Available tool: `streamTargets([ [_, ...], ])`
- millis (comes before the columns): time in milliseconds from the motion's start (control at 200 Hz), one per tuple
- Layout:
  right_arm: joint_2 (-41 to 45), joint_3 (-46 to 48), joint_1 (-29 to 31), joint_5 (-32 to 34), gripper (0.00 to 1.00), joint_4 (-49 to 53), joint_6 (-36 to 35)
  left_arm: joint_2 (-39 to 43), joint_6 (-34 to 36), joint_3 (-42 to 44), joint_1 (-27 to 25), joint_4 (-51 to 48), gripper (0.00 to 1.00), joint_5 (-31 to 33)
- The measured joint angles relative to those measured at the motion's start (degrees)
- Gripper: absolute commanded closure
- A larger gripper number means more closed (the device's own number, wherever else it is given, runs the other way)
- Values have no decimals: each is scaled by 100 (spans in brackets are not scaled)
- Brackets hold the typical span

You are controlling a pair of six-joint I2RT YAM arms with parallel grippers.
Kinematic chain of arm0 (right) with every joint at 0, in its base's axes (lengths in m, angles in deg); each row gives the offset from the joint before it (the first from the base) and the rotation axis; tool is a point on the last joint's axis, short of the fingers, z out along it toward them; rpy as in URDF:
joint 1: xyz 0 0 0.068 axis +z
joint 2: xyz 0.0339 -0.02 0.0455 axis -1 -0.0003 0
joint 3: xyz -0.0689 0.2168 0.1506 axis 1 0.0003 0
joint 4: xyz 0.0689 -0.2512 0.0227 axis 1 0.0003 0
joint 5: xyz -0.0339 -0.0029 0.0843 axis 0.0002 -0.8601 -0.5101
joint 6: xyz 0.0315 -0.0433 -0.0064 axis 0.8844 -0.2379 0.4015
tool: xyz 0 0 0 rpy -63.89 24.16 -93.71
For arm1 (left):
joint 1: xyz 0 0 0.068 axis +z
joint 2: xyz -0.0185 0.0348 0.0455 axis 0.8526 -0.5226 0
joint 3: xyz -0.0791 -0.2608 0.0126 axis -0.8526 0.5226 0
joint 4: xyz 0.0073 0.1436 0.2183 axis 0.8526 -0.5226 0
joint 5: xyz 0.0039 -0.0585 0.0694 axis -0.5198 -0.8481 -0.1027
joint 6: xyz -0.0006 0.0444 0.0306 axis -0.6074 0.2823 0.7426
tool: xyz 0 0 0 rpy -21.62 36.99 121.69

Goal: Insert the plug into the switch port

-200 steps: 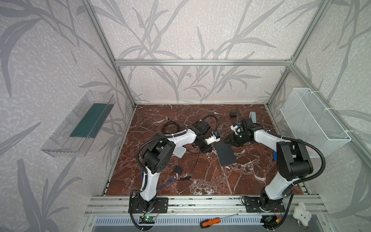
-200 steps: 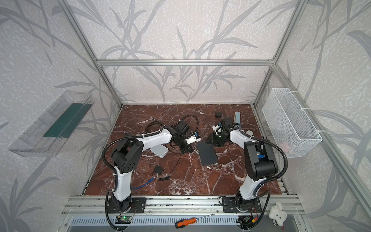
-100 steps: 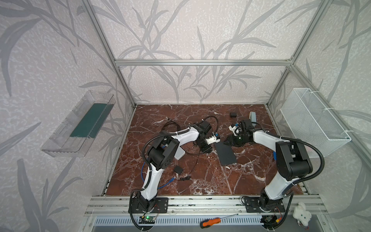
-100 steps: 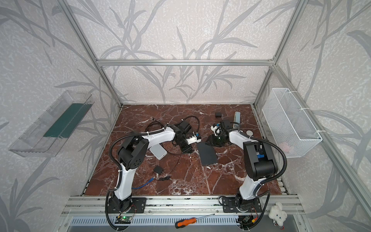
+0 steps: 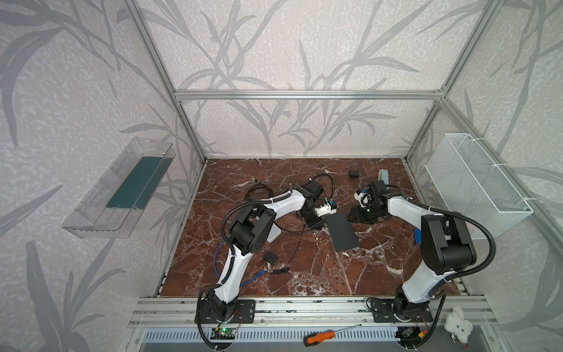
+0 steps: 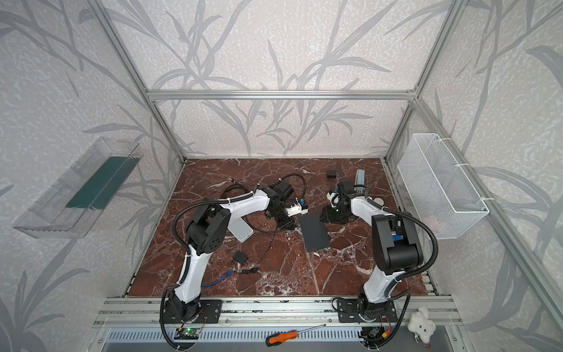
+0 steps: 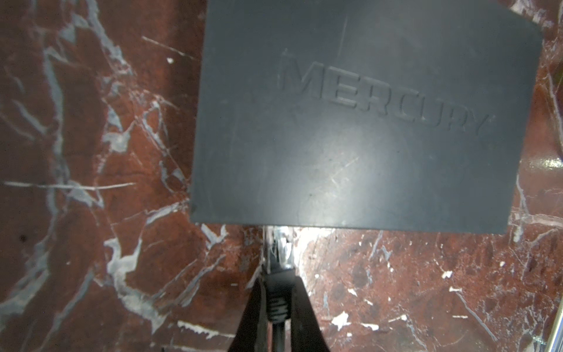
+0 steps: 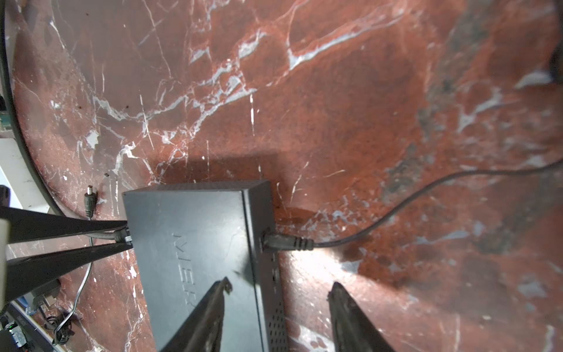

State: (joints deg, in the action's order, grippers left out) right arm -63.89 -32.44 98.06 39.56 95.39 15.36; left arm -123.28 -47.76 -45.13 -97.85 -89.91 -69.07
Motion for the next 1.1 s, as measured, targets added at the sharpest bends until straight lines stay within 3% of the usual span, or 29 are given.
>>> streamTargets([
  [295, -203, 140, 96, -319, 44, -146, -13, -17, 247, -59, -155, -216, 92, 0],
  [1100, -498, 50, 125, -949, 49, -341, -356, -92, 72, -144, -201, -254, 93, -278],
])
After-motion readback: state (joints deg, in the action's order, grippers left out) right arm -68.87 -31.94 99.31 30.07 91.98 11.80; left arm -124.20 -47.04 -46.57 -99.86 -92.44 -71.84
